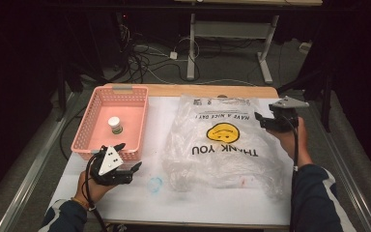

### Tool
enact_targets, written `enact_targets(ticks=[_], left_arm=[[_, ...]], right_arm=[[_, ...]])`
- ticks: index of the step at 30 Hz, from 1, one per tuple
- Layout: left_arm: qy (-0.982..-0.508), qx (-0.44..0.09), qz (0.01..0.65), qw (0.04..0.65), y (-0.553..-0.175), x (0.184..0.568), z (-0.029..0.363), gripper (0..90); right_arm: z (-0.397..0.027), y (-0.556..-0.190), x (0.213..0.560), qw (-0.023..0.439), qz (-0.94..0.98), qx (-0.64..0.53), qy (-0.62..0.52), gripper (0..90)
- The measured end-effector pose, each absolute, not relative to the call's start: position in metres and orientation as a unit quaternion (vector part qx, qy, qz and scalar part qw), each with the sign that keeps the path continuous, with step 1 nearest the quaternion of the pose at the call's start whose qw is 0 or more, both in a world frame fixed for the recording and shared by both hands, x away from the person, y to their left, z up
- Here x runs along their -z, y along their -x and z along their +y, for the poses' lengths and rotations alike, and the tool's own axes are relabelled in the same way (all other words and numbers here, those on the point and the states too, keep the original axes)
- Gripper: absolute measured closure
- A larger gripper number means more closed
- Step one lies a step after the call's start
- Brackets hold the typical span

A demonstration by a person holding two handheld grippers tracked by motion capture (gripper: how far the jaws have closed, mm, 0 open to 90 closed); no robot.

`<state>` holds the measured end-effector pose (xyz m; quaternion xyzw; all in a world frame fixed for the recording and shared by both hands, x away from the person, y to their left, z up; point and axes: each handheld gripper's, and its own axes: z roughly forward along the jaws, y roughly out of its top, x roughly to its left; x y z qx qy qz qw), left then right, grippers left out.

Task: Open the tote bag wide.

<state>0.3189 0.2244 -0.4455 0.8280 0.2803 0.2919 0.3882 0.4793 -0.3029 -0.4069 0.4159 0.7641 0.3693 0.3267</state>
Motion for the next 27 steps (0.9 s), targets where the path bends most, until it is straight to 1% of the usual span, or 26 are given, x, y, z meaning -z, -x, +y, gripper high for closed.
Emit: enact_targets(ticks=[1, 3, 4, 5, 7, 8, 9, 10, 12, 15, 17, 19, 21, 22, 23, 27], left_arm=[[-0.827, -0.294, 0.279, 0.389, -0.319, 0.445, 0.224, 18.2], [-0.829, -0.297, 0.270, 0.389, -0.321, 0.445, 0.221, 18.2], [-0.829, -0.297, 0.270, 0.389, -0.321, 0.445, 0.221, 18.2], [-0.831, -0.298, 0.265, 0.387, -0.322, 0.445, 0.219, 18.2], [-0.833, -0.299, 0.261, 0.387, -0.323, 0.445, 0.218, 18.3], [-0.833, -0.299, 0.259, 0.388, -0.323, 0.445, 0.216, 18.3], [-0.834, -0.301, 0.254, 0.386, -0.326, 0.445, 0.214, 18.4], [-0.834, -0.301, 0.253, 0.387, -0.328, 0.446, 0.213, 18.4], [-0.835, -0.301, 0.249, 0.387, -0.331, 0.446, 0.210, 18.6], [-0.834, -0.302, 0.247, 0.390, -0.334, 0.445, 0.208, 19.7], [-0.835, -0.303, 0.245, 0.389, -0.335, 0.445, 0.207, 19.7], [-0.833, -0.302, 0.245, 0.393, -0.336, 0.444, 0.206, 19.8], [-0.833, -0.302, 0.245, 0.394, -0.336, 0.444, 0.206, 20.2], [-0.832, -0.301, 0.246, 0.397, -0.336, 0.443, 0.206, 20.2], [-0.830, -0.302, 0.246, 0.398, -0.337, 0.442, 0.205, 20.3], [-0.830, -0.303, 0.241, 0.402, -0.339, 0.439, 0.202, 21.5]], right_arm=[[-0.303, -0.498, 0.413, 0.312, 0.769, -0.351, -0.433, 36.1], [-0.303, -0.513, 0.419, 0.309, 0.768, -0.334, -0.450, 39.1], [-0.303, -0.513, 0.419, 0.309, 0.768, -0.334, -0.450, 39.1], [-0.305, -0.525, 0.426, 0.294, 0.768, -0.329, -0.464, 41.6], [-0.307, -0.534, 0.433, 0.290, 0.769, -0.314, -0.476, 44.8], [-0.307, -0.534, 0.433, 0.290, 0.769, -0.314, -0.476, 44.8], [-0.307, -0.541, 0.441, 0.273, 0.773, -0.309, -0.482, 48.2], [-0.307, -0.544, 0.445, 0.268, 0.775, -0.304, -0.485, 49.8], [-0.309, -0.549, 0.450, 0.250, 0.775, -0.306, -0.494, 57.1], [-0.309, -0.553, 0.458, 0.242, 0.781, -0.281, -0.503, 64.2], [-0.310, -0.555, 0.463, 0.229, 0.784, -0.272, -0.509, 67.2], [-0.312, -0.554, 0.464, 0.224, 0.777, -0.282, -0.516, 73.9], [-0.313, -0.554, 0.464, 0.223, 0.778, -0.280, -0.517, 84.4], [-0.313, -0.554, 0.464, 0.223, 0.778, -0.280, -0.517, 84.4], [-0.314, -0.553, 0.463, 0.223, 0.779, -0.275, -0.518, 90.0], [-0.318, -0.551, 0.461, 0.229, 0.768, -0.266, -0.535, 90.0]])
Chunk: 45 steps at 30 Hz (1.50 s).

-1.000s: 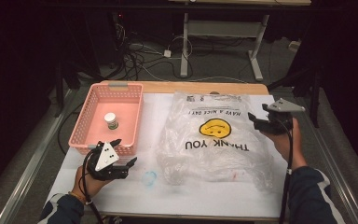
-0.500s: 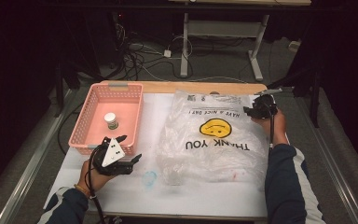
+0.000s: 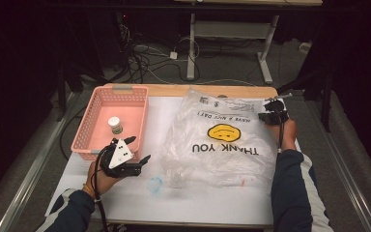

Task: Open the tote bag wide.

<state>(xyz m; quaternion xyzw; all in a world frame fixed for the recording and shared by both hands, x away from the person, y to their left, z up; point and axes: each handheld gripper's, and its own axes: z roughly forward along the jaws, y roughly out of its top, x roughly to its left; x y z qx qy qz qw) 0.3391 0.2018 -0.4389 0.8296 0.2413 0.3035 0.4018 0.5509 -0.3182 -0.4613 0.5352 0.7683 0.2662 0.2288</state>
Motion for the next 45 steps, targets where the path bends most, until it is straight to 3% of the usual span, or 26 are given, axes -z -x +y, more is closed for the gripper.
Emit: enact_targets(ticks=[11, 18, 21, 24, 27, 28, 30, 31, 32, 33, 34, 36, 40, 45], left_arm=[[-0.827, -0.301, 0.222, 0.421, -0.343, 0.424, 0.173, 23.9], [-0.844, -0.252, 0.193, 0.433, -0.345, 0.427, 0.136, 23.6], [-0.859, -0.227, 0.189, 0.417, -0.350, 0.437, 0.118, 23.1], [-0.873, -0.226, 0.193, 0.388, -0.357, 0.446, 0.104, 22.7], [-0.881, -0.220, 0.201, 0.367, -0.362, 0.455, 0.096, 24.0], [-0.886, -0.218, 0.200, 0.357, -0.363, 0.458, 0.095, 33.2], [-0.892, -0.219, 0.200, 0.340, -0.366, 0.464, 0.093, 37.9], [-0.895, -0.211, 0.201, 0.337, -0.367, 0.466, 0.093, 50.7], [-0.900, -0.208, 0.200, 0.328, -0.369, 0.468, 0.092, 50.7], [-0.903, -0.202, 0.199, 0.322, -0.370, 0.469, 0.092, 61.0], [-0.905, -0.200, 0.198, 0.318, -0.371, 0.470, 0.092, 61.0], [-0.905, -0.211, 0.207, 0.305, -0.372, 0.472, 0.092, 72.4], [-0.902, -0.227, 0.219, 0.294, -0.374, 0.470, 0.097, 80.3], [-0.894, -0.255, 0.234, 0.285, -0.376, 0.466, 0.103, 80.4]], right_arm=[[-0.367, -0.522, 0.443, 0.258, 0.727, -0.224, -0.595, 90.0], [-0.381, -0.499, 0.440, 0.256, 0.730, -0.211, -0.598, 88.0], [-0.381, -0.491, 0.439, 0.264, 0.727, -0.224, -0.593, 79.3], [-0.377, -0.485, 0.437, 0.270, 0.730, -0.229, -0.584, 61.0], [-0.371, -0.475, 0.429, 0.296, 0.722, -0.257, -0.570, 54.4], [-0.359, -0.459, 0.420, 0.318, 0.725, -0.299, -0.532, 50.2], [-0.352, -0.450, 0.416, 0.317, 0.730, -0.322, -0.513, 48.2], [-0.335, -0.434, 0.408, 0.311, 0.754, -0.355, -0.457, 44.3], [-0.335, -0.434, 0.408, 0.311, 0.754, -0.355, -0.457, 44.3], [-0.316, -0.419, 0.400, 0.298, 0.782, -0.370, -0.405, 39.7], [-0.316, -0.419, 0.400, 0.298, 0.782, -0.370, -0.405, 39.7], [-0.291, -0.396, 0.393, 0.256, 0.808, -0.405, -0.342, 36.0], [-0.250, -0.368, 0.395, 0.212, 0.846, -0.414, -0.262, 33.4], [-0.202, -0.354, 0.411, 0.179, 0.896, -0.361, -0.189, 31.1]])
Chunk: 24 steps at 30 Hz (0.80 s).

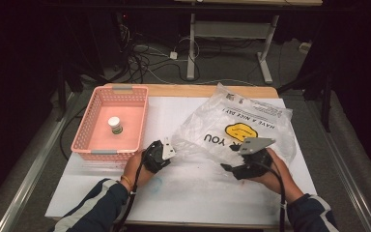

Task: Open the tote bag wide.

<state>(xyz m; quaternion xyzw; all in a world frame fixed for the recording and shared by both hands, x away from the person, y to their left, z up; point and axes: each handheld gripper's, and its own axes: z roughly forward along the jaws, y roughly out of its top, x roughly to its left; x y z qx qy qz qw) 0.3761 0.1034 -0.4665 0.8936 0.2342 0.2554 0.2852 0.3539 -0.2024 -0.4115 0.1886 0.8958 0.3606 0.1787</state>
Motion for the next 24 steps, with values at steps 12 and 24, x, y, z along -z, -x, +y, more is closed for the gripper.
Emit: enact_targets(ticks=[12, 24], left_arm=[[-0.875, -0.294, 0.262, 0.282, -0.381, 0.454, 0.118, 80.3], [-0.852, -0.293, 0.268, 0.341, -0.382, 0.440, 0.126, 47.4]], right_arm=[[-0.178, -0.366, 0.444, 0.202, 0.920, -0.277, -0.192, 61.7], [-0.177, -0.381, 0.430, 0.240, 0.879, -0.322, -0.259, 90.0]])
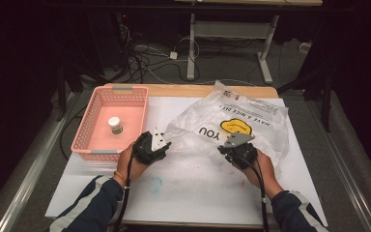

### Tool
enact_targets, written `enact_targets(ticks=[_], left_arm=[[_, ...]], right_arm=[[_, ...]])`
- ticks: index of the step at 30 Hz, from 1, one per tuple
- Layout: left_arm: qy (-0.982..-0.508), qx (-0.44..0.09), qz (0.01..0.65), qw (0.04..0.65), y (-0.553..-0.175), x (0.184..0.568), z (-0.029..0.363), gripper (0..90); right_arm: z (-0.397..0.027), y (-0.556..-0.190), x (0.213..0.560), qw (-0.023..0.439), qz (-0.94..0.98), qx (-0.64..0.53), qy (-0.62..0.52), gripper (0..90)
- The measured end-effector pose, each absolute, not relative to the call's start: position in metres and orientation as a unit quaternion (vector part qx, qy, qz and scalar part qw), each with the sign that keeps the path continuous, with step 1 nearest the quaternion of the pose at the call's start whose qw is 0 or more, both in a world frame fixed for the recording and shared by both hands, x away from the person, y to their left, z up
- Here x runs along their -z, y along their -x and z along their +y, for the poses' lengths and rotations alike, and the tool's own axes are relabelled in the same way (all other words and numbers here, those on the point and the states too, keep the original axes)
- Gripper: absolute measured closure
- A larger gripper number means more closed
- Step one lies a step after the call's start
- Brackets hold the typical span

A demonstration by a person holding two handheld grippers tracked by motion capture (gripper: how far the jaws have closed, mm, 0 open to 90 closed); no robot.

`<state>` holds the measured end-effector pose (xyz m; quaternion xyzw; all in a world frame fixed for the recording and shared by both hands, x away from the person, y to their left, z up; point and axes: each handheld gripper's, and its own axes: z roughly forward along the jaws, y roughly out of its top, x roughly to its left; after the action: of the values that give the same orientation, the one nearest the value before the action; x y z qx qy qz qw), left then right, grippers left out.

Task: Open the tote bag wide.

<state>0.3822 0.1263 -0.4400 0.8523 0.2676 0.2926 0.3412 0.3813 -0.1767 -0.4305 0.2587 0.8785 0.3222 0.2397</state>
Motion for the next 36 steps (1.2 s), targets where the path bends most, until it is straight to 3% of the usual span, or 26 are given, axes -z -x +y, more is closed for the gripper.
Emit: enact_targets(ticks=[4, 8, 22, 36], left_arm=[[-0.836, -0.295, 0.265, 0.380, -0.377, 0.427, 0.134, 32.4], [-0.827, -0.299, 0.254, 0.402, -0.373, 0.418, 0.146, 26.1], [-0.798, -0.330, 0.310, 0.398, -0.379, 0.393, 0.216, 26.0], [-0.825, -0.262, 0.384, 0.321, -0.440, 0.400, 0.255, 26.0]], right_arm=[[-0.170, -0.385, 0.421, 0.261, 0.865, -0.338, -0.263, 90.0], [-0.169, -0.388, 0.414, 0.271, 0.855, -0.351, -0.268, 90.0], [-0.171, -0.389, 0.375, 0.299, 0.822, -0.401, -0.273, 90.0], [-0.164, -0.394, 0.364, 0.298, 0.814, -0.422, -0.264, 90.0]])
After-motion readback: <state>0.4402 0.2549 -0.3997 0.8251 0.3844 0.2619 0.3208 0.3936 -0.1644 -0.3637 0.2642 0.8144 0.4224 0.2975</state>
